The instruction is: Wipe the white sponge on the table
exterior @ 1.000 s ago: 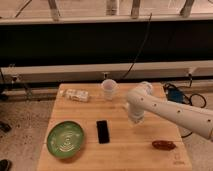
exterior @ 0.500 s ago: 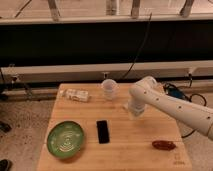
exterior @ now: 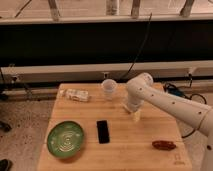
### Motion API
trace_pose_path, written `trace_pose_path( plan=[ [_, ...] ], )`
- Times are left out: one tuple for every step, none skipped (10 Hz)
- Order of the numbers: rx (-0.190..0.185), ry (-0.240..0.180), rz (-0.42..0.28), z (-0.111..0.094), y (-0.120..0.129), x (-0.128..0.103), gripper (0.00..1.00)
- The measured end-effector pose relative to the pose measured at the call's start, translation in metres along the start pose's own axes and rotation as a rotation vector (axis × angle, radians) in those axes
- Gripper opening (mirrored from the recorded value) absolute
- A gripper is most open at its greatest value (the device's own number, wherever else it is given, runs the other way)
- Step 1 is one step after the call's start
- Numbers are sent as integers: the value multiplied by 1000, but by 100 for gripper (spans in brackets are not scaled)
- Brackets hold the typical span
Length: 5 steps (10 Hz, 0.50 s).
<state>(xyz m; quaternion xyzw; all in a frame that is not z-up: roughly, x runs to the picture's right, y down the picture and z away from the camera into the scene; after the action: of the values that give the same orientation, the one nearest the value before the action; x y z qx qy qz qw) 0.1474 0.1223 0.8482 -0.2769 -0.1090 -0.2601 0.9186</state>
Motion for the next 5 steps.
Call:
trace_pose_path(
  plan=[
    [5,9,-8,1,-5,3,80],
    [11,17,-17,4,-13,7,80],
    [15,21,-20,6,-18,11,80],
    [19,28,-22,9,-22,17,80],
    [24,31,-25,12,-28,26,80]
  ],
)
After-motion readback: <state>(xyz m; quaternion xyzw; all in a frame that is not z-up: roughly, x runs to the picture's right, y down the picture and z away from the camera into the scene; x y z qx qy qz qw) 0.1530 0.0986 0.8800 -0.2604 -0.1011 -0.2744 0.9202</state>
